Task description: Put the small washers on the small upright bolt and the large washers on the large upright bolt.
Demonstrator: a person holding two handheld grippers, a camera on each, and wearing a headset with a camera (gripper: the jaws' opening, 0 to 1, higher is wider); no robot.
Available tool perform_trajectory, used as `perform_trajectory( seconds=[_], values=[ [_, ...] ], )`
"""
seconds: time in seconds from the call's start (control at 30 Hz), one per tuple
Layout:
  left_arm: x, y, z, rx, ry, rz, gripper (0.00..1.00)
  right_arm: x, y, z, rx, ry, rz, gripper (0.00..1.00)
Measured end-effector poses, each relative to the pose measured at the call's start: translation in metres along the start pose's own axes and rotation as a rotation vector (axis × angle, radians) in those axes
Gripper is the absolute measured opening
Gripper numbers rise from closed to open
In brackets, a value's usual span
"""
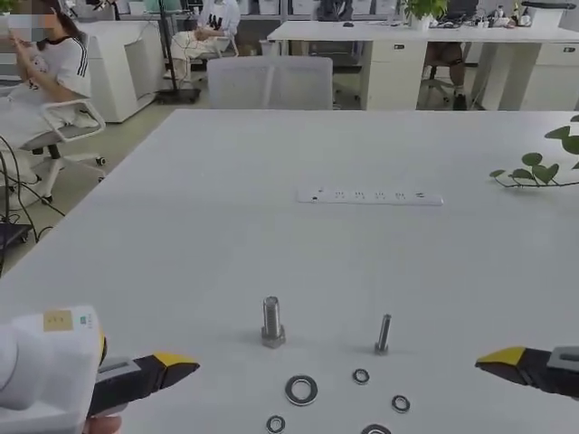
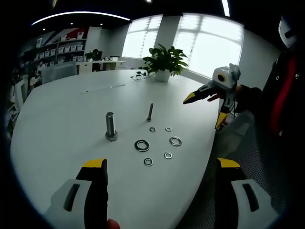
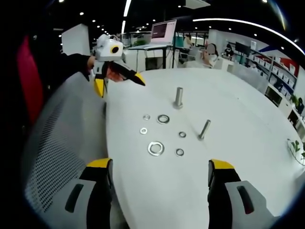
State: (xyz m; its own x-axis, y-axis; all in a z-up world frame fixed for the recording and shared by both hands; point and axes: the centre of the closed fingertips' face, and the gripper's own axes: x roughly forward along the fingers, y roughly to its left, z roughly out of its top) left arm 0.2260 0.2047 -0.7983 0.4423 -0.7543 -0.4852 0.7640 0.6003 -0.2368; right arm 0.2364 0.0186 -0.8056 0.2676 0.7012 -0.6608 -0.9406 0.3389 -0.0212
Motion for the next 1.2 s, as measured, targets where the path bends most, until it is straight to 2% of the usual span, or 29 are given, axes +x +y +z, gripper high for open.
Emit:
perform_trajectory(
  seconds=[0.33,1.2],
  values=[
    [-0.001,-0.001,0.000,0.003,-0.002,0.000,0.93,0.002,0.002,0.003,-0.028,0.026,0.012,0.81],
    [-0.003,-0.004,0.002,0.013,-0.021,0.009,0.92,0.026,0.007,0.005,-0.174,0.200,0.102,0.64]
  ],
)
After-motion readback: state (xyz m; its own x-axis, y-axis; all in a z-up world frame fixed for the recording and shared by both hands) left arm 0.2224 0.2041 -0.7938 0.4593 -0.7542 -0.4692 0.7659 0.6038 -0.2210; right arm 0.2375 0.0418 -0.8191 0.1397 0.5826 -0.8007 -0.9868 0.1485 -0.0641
